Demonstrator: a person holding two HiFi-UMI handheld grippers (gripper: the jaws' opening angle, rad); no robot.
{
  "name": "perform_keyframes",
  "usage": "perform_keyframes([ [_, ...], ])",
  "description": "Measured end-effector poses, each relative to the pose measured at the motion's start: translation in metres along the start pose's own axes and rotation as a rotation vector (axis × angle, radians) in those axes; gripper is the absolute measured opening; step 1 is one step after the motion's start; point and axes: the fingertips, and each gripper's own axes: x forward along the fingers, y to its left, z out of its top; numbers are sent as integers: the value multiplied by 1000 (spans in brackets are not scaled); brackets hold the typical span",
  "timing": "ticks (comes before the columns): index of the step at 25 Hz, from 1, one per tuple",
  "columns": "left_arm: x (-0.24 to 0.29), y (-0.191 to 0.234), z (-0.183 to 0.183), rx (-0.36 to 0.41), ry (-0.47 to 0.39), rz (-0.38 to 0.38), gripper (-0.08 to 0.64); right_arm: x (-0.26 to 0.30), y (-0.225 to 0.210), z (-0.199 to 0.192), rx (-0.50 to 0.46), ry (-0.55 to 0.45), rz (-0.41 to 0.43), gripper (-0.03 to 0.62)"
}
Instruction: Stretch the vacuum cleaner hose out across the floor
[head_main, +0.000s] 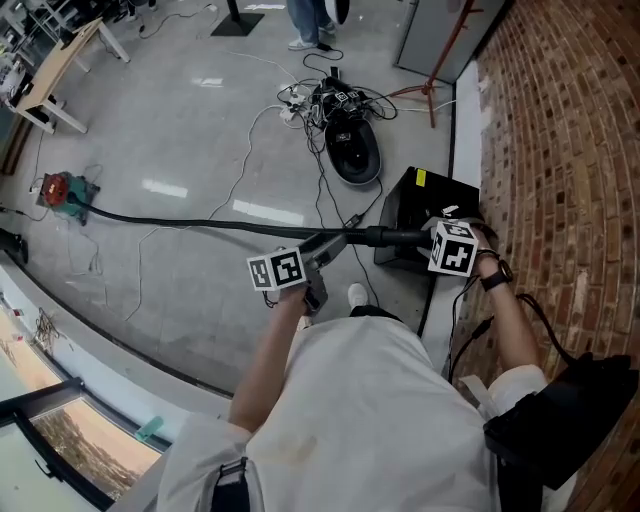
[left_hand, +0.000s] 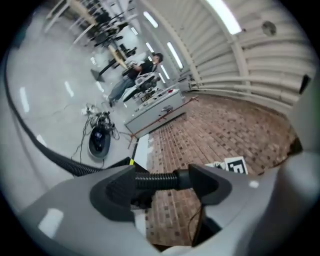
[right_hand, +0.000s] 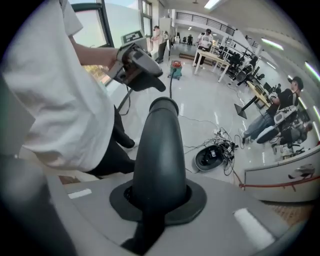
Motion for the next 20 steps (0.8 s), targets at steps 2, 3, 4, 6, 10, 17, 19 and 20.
perform_keyframes([
  [2,-2,-16,18,158,-63,0,307,-7,5,10,23,-38,21,35],
  [3,-3,-28,28,228,-100,-12,274,-9,7,13,26,-45,26,35],
  [4,-3,-39,37,297,-129,-19,242,-11,8,15,28,-50,33,35],
  [6,-3,-54,49,437,-163,5,208,-11,14,15,34,-56,53,37],
  [10,-19,-69,75,786,-281,233,28,-6,20,11,48,-52,48,37],
  [17,-42,-82,98,1041,-476,424,2,-6,14,4,120,-72,31,37],
  [19,-42,-76,98,1016,-473,433,2,-5,15,1,118,-68,34,37],
  [20,-42,-74,98,1014,-474,436,2,-5,15,-1,113,-65,36,37],
])
